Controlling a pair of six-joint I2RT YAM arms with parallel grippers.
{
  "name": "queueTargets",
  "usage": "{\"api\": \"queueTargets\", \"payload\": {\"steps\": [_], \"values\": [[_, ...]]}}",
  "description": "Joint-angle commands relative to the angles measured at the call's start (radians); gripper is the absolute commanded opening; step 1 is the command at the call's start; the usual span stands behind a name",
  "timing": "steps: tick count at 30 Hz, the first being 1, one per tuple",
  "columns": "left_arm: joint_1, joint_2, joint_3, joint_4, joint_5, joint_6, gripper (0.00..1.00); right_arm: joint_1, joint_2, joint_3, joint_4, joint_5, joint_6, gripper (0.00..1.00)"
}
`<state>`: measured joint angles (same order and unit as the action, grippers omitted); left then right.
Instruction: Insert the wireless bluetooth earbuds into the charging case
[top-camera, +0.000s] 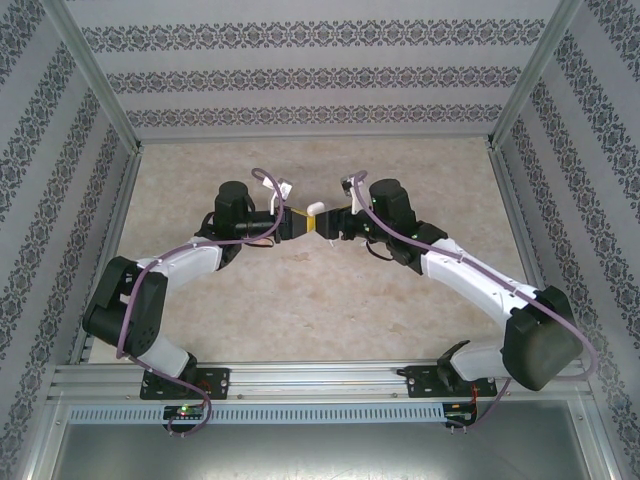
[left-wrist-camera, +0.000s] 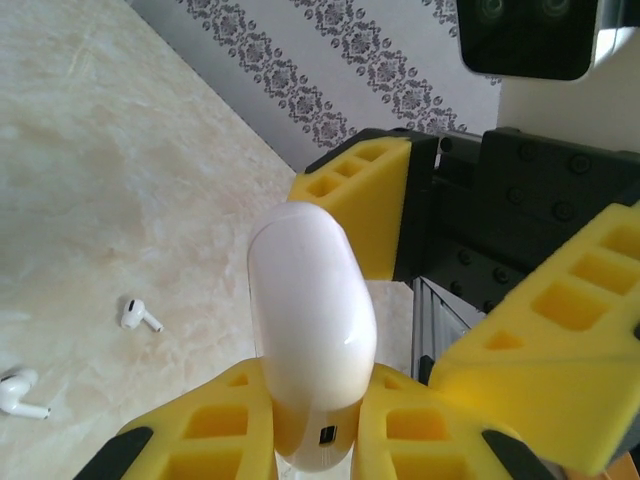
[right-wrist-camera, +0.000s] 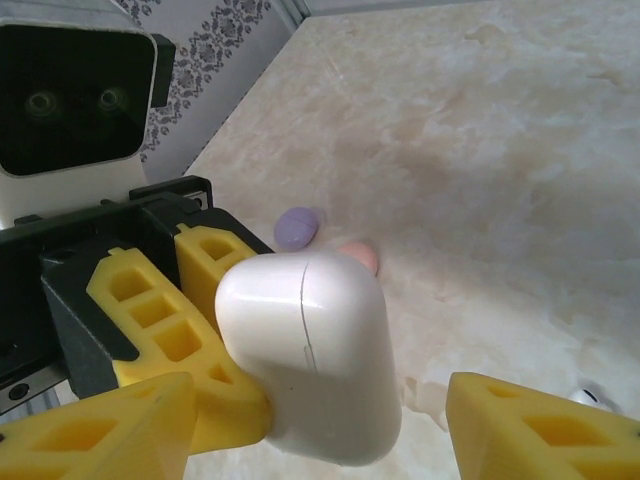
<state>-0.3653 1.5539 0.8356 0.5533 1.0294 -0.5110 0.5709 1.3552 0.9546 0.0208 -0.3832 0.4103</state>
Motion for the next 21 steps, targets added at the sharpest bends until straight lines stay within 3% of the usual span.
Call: {"api": "queueTargets", "payload": {"steps": [1,12,21], "values": [[-0.013,-0.052,0.029,-0.014,0.031,0.041,0.00,-0.020,0.010,0.002,0.042,-0.006,-0.028,0.65],[-0.017,-0.119,0.031,-0.015,0.037,0.041,0.00,-0.143,0.040,-0.128,0.151,-0.057,0.052,0.57],[-0.017,-0.114,0.031,0.006,0.040,0.035,0.00,-0.158,-0.143,-0.185,0.136,-0.175,0.101,0.58]]}}
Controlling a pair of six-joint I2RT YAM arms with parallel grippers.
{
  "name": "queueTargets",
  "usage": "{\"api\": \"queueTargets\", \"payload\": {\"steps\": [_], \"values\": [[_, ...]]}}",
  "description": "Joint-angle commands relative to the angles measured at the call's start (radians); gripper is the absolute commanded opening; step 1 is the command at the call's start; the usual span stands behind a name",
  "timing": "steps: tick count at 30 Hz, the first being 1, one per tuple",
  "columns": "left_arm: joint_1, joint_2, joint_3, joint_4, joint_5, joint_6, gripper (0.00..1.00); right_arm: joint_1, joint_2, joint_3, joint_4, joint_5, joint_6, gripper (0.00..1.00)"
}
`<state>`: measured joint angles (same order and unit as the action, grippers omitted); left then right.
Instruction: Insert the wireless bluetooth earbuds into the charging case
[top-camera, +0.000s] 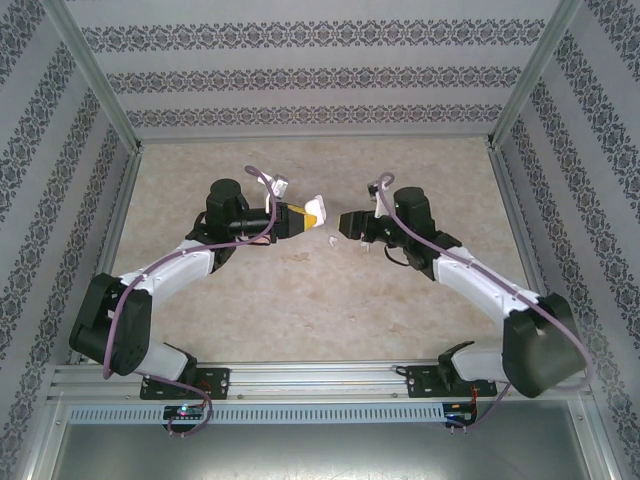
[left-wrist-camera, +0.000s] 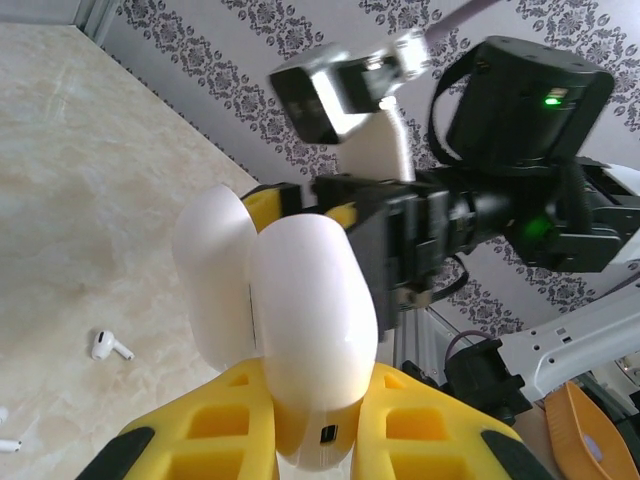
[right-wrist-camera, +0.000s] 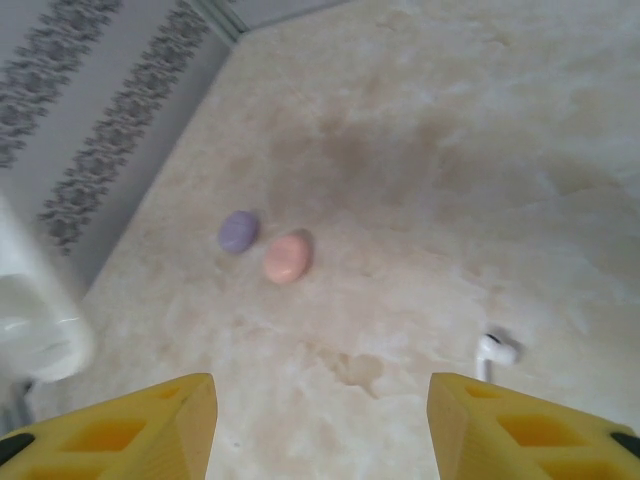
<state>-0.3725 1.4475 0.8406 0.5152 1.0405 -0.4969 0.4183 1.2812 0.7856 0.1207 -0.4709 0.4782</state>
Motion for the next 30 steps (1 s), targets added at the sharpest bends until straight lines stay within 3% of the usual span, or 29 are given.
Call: {"api": "queueTargets", "payload": {"steps": [1,13,22,30], "values": [[-0.010,-0.005,0.027,0.052,0.037,0.017,0.00,-0.006,-0.083,-0.017,0.040,-0.121,0.037,0.58],[-0.034,0.015,0.069,0.096,0.125,-0.034,0.00,-0.035,-0.015,0.070,0.106,-0.385,0.075,0.48],[-0.054,0.011,0.090,0.064,0.137,-0.016,0.00,-0.065,0.003,0.078,0.176,-0.427,0.128,0.42],[-0.066,0.021,0.103,0.061,0.125,-0.011,0.00,-0.069,0.013,0.068,0.205,-0.440,0.145,0.30]]}}
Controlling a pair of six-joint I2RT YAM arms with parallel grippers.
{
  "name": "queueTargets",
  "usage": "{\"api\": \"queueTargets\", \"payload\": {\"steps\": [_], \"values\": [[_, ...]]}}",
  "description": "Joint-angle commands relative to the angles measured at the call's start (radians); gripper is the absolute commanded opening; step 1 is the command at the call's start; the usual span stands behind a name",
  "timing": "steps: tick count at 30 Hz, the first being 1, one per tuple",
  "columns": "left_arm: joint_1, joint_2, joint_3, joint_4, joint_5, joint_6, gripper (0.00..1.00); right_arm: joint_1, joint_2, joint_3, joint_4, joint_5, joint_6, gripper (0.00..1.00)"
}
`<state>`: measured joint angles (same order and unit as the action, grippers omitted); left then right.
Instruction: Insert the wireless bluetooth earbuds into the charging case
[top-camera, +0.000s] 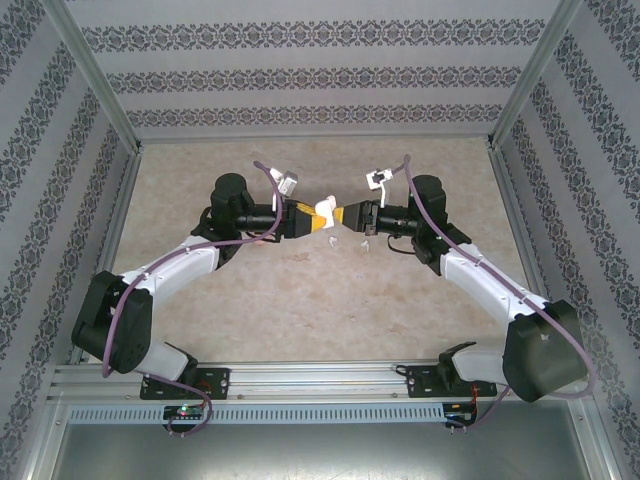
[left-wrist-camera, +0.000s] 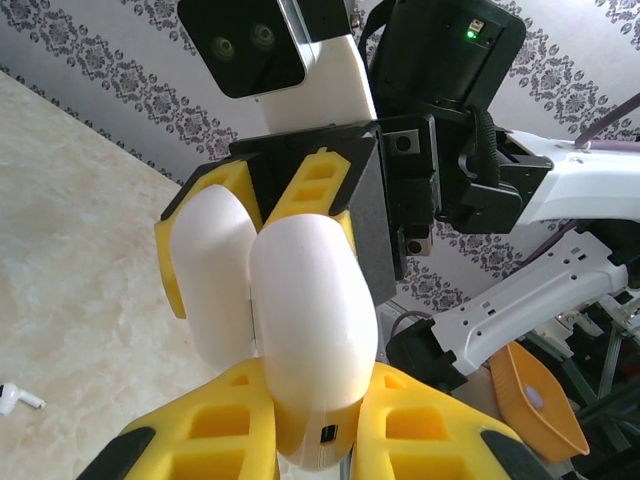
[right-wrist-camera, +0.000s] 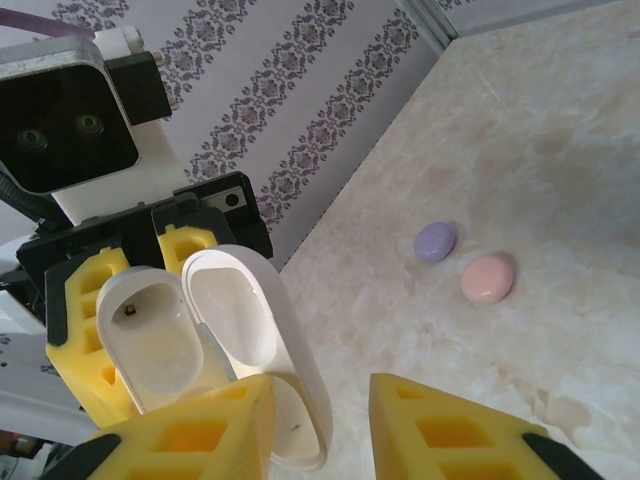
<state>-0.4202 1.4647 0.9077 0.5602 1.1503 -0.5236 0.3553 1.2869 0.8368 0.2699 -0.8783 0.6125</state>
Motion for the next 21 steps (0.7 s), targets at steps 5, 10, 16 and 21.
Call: {"api": "queueTargets", "payload": {"steps": [5,10,16,21], "values": [[-0.020,0.011,0.039,0.016,0.005,0.019,0.00,-0.007,0.011,0.005,0.072,-0.046,0.017,0.23],[-0.022,0.017,0.044,0.025,-0.004,0.016,0.00,-0.007,0.007,-0.008,0.079,-0.056,0.017,0.26],[-0.022,0.020,0.053,0.026,-0.008,0.014,0.00,-0.015,0.002,-0.029,0.084,-0.053,0.015,0.20],[-0.022,0.022,0.056,0.025,-0.014,0.014,0.00,-0.019,-0.001,-0.043,0.098,-0.050,0.020,0.10]]}}
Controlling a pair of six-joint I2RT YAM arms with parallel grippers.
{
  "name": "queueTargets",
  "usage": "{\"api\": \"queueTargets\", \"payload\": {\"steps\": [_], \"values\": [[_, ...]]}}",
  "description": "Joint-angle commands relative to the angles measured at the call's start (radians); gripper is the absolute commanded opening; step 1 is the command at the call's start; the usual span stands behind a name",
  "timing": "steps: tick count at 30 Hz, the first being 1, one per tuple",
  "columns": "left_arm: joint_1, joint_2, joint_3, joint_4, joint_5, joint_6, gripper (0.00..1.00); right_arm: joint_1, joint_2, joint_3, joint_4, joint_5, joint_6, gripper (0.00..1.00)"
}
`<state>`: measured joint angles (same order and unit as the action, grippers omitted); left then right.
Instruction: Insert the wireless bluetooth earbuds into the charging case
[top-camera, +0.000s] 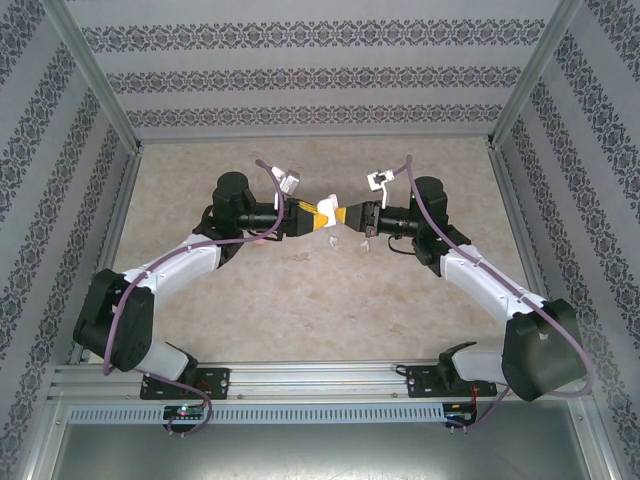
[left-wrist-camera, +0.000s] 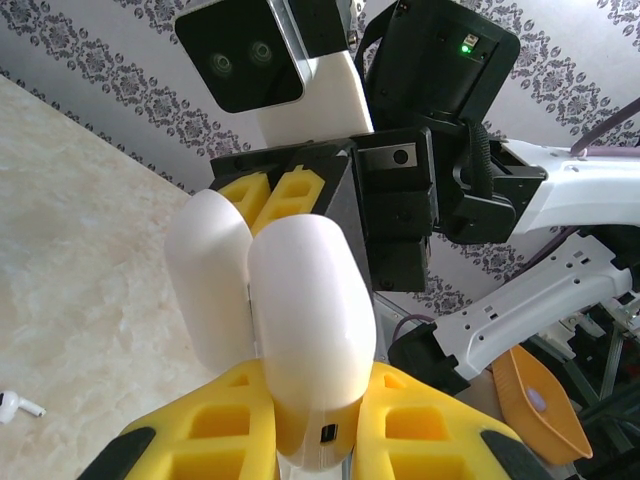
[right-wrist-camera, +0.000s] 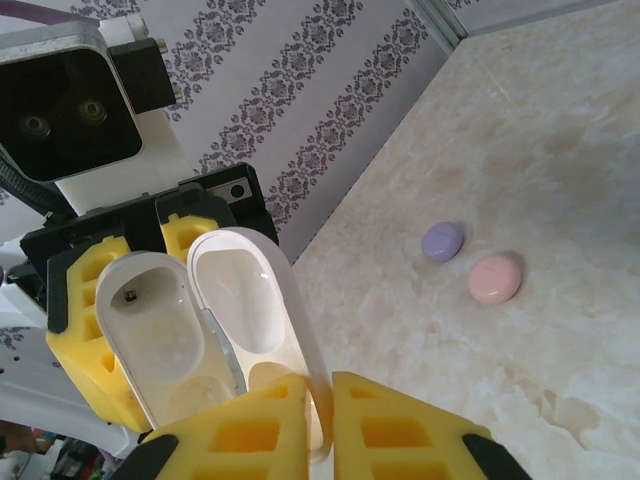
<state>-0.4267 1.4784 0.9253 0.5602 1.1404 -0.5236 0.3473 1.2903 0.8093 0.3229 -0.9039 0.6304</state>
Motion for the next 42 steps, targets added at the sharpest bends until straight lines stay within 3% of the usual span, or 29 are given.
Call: {"api": "queueTargets", "payload": {"steps": [1,5,7,8,13,17,23,28,32,37,42], "values": [[-0.017,0.008,0.038,0.026,-0.005,0.014,0.00,-0.011,-0.005,-0.016,0.049,-0.024,0.005,0.09],[-0.021,0.016,0.040,0.020,-0.011,0.016,0.00,-0.011,-0.005,-0.014,0.060,-0.022,0.017,0.00],[-0.025,0.020,0.040,0.006,-0.027,0.022,0.00,-0.009,-0.004,-0.009,0.064,-0.012,0.025,0.00],[-0.026,0.022,0.040,-0.006,-0.043,0.030,0.04,-0.007,-0.005,-0.010,0.064,0.006,0.034,0.00],[-0.023,0.020,0.039,-0.114,-0.205,0.095,0.46,0.021,-0.006,-0.009,-0.010,0.170,0.030,0.00],[-0.011,0.018,0.070,-0.188,-0.282,0.162,0.58,0.005,0.010,0.015,-0.128,0.291,-0.015,0.00],[0.005,0.028,0.238,-0.539,-0.324,0.400,0.63,-0.011,0.061,0.076,-0.237,0.312,-0.127,0.00],[0.052,0.081,0.377,-0.740,-0.263,0.514,0.66,-0.013,0.124,0.166,-0.385,0.322,-0.305,0.00],[0.071,0.180,0.565,-1.017,-0.219,0.669,0.66,-0.004,0.177,0.239,-0.507,0.344,-0.463,0.00],[0.078,0.380,0.846,-1.449,-0.153,0.879,0.65,-0.003,0.205,0.275,-0.548,0.335,-0.545,0.00],[0.088,0.507,0.975,-1.648,-0.054,0.996,0.64,-0.002,0.221,0.312,-0.615,0.269,-0.595,0.00]]}}
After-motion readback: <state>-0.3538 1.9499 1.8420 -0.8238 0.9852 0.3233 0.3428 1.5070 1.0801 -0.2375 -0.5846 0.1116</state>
